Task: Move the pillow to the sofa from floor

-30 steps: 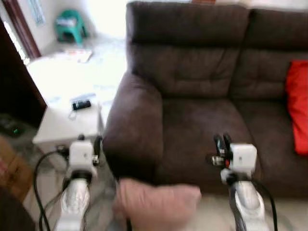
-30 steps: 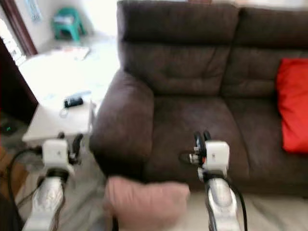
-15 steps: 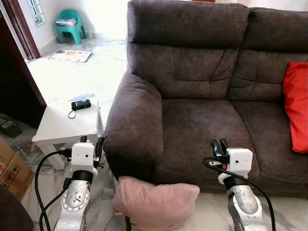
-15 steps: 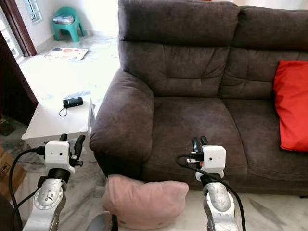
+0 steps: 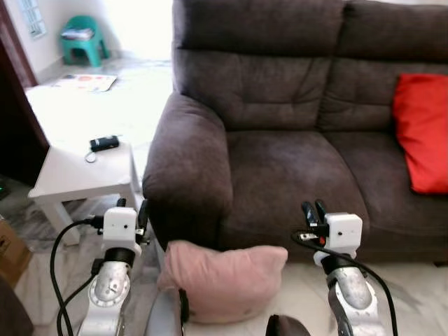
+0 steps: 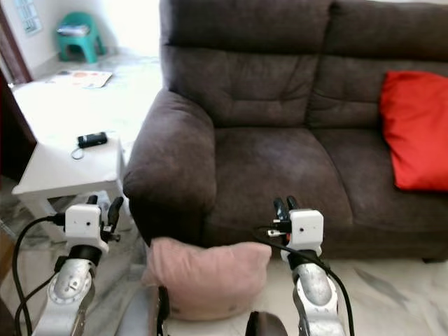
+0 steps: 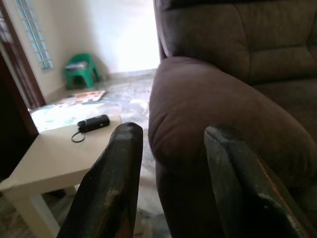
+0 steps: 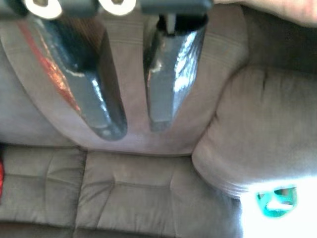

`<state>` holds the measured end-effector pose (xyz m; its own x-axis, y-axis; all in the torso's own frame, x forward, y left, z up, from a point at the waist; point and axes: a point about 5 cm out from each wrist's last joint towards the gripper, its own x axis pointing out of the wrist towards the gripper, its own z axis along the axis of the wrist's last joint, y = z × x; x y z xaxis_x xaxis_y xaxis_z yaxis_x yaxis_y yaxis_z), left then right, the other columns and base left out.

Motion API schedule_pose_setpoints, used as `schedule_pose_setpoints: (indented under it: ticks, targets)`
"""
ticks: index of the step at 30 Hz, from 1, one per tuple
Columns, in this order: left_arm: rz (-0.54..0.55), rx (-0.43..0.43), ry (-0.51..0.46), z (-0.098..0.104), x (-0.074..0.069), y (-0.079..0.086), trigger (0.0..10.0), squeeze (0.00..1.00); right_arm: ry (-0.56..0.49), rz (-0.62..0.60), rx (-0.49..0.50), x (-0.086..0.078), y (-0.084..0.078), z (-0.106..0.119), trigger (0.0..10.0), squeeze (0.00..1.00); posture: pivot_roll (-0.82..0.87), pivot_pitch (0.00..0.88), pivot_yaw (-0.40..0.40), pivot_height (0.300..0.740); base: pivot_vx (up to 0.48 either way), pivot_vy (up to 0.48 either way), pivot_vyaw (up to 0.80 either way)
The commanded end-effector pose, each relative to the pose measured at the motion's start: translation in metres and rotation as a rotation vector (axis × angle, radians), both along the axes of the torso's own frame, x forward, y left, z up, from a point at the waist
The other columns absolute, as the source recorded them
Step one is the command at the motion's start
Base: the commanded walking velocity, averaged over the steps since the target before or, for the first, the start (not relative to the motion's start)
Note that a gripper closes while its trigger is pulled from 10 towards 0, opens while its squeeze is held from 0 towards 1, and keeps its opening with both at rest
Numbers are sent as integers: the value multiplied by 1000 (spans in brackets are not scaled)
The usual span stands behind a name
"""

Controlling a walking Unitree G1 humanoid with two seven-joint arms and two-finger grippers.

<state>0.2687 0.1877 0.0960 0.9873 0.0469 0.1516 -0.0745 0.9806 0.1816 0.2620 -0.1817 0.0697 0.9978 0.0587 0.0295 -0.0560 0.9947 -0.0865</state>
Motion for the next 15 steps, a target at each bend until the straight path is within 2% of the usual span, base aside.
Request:
schedule_pose_setpoints:
  ticks: [1,8,15]
  targets:
    - [-2,-5,24,-5,-2,0,10000,0,-21,3,2,4,1,5,10000,0,37,0,-38,568,0,0,0]
    - [-3,-16,48,-9,-2,-1,10000,0,-18,29,-18,3,2,6,10000,0,34,0,-38,568,0,0,0]
    - [-38,-77,95,-16,-1,-2,10000,0,-18,37,-26,3,3,5,10000,0,35,0,-40,568,0,0,701]
